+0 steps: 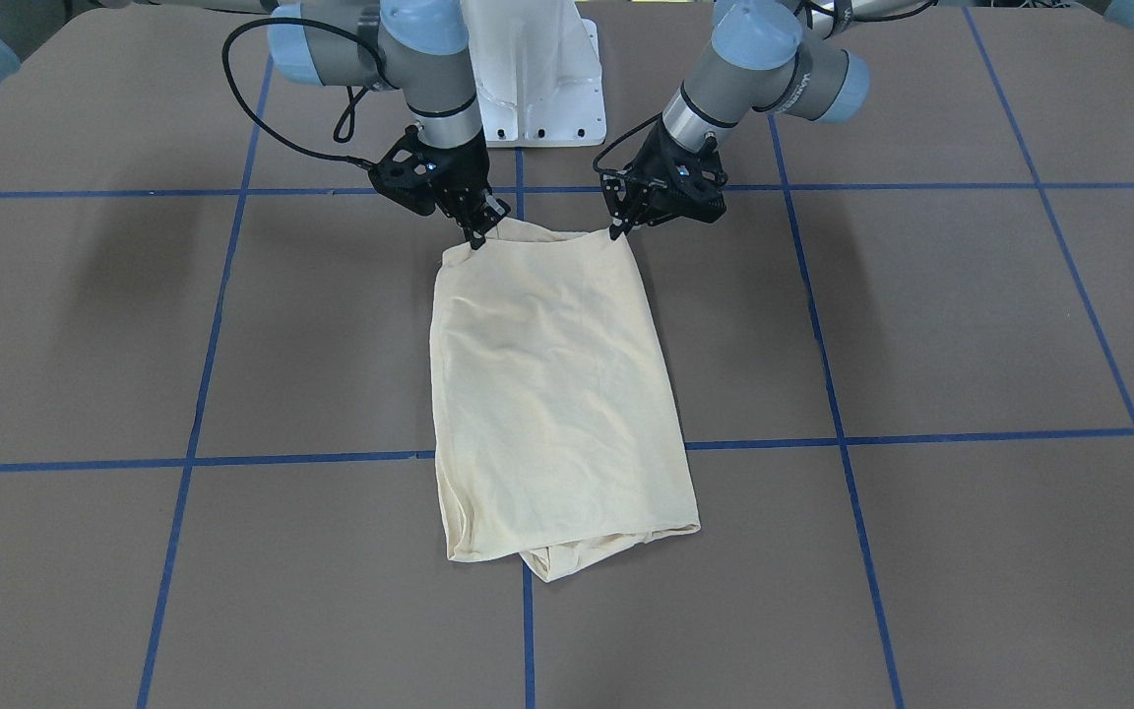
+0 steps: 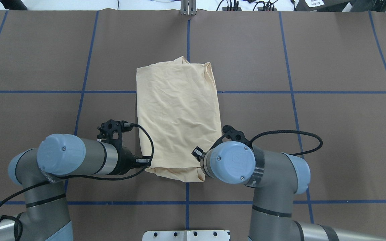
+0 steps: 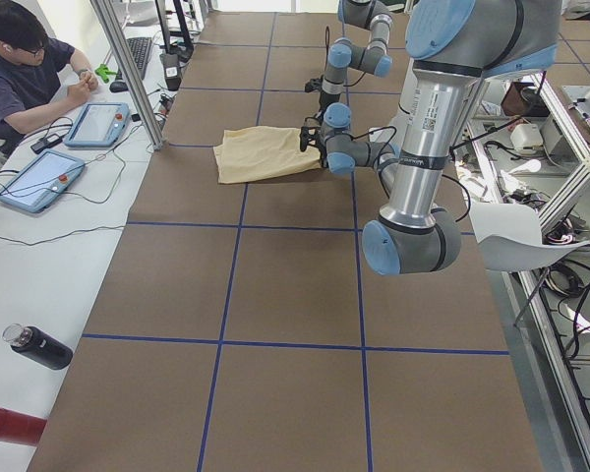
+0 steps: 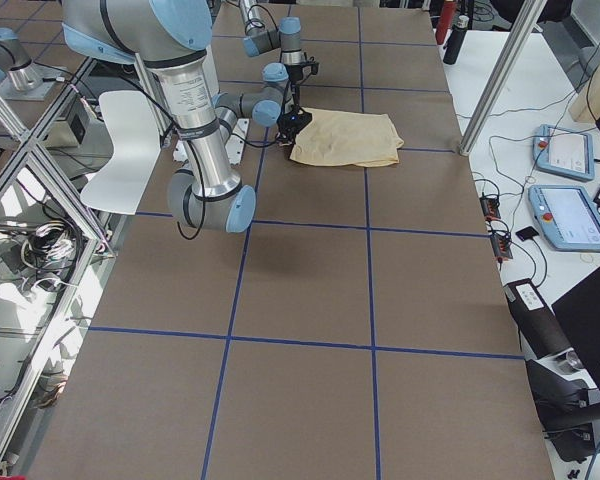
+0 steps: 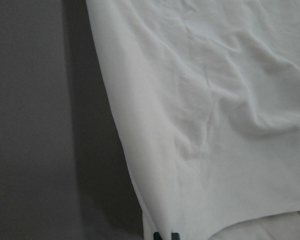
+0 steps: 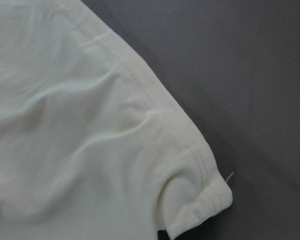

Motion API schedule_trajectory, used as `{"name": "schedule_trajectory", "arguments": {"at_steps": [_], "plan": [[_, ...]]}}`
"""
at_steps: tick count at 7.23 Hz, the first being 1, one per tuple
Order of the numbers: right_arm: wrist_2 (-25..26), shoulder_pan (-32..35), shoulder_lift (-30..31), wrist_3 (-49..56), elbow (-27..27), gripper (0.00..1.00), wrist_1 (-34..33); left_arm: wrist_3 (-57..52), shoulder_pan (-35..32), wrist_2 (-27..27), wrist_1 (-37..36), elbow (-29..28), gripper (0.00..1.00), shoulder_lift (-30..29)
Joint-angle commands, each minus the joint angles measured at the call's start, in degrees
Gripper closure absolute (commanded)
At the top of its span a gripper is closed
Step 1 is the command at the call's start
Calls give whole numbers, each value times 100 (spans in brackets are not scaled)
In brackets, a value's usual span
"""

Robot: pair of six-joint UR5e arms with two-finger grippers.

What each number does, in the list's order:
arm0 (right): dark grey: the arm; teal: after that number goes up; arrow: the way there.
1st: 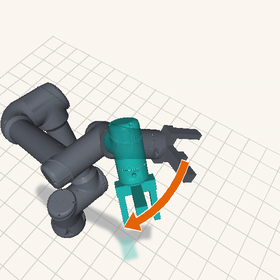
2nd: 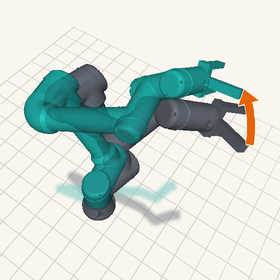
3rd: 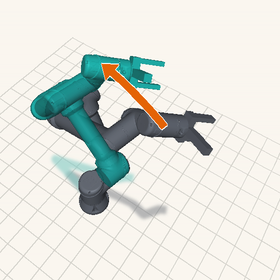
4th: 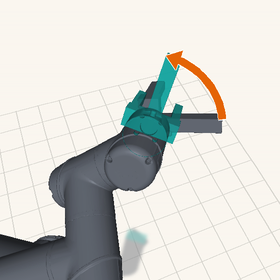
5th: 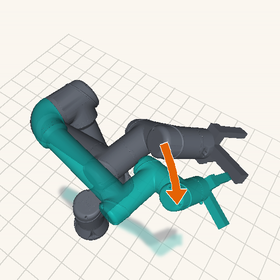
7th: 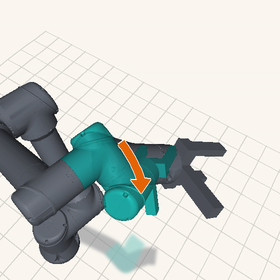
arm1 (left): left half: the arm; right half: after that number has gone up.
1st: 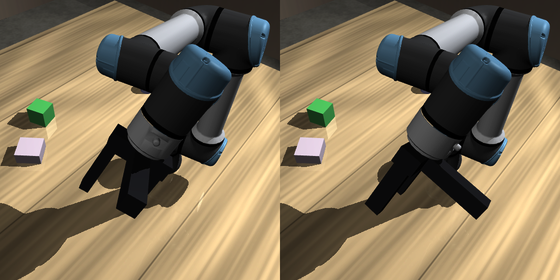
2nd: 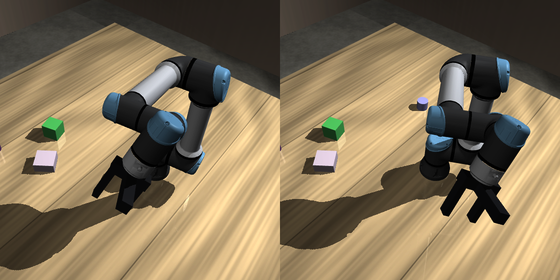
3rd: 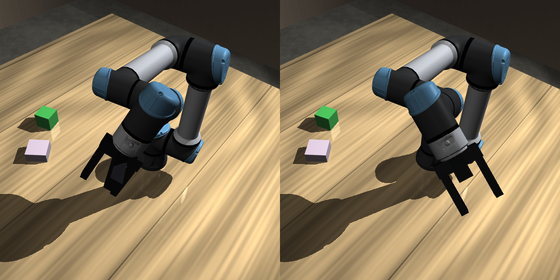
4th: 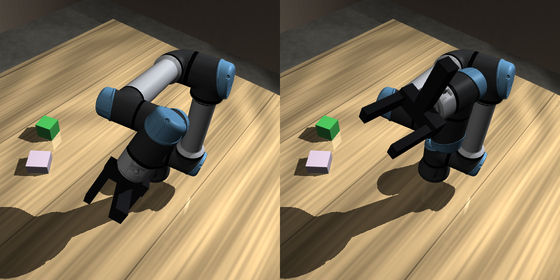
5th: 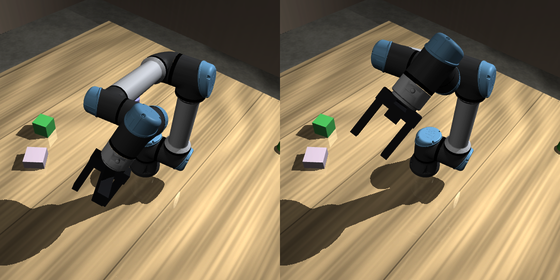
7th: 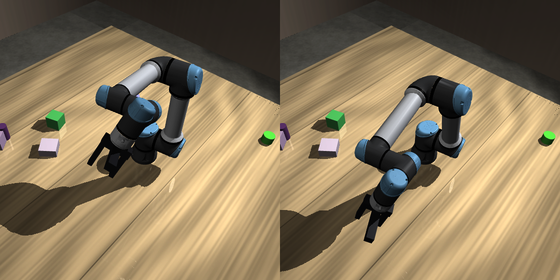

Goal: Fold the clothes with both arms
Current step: 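Lift the near edge with both grippers and fold it away from the robot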

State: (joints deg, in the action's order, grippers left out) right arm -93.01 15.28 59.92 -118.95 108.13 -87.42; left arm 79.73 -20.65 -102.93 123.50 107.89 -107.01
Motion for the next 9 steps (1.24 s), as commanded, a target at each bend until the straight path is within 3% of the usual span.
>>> {"name": "schedule_trajectory", "arguments": {"at_steps": [1, 3, 4, 6, 7, 9], "plan": [[37, -550, 204, -197, 1337, 100, -1077, 42, 367, -34, -132, 982, 100, 581], [73, -799, 187, -401, 1930, 100, -1636, 69, 562, -43, -1270, 2047, 100, 690], [73, -808, 204, -401, 1914, 100, -1646, 60, 562, -43, -1363, 2086, 100, 664], [151, -616, 126, -288, 1713, 100, -1612, 8, 606, -43, -1512, 1729, 100, 454], [282, -336, 99, 70, 1459, 100, -1568, -28, 424, -17, -1652, 1222, 100, 96], [240, 524, -51, 723, 600, 100, -676, -692, -426, -25, -1906, 839, 100, -346]]}}
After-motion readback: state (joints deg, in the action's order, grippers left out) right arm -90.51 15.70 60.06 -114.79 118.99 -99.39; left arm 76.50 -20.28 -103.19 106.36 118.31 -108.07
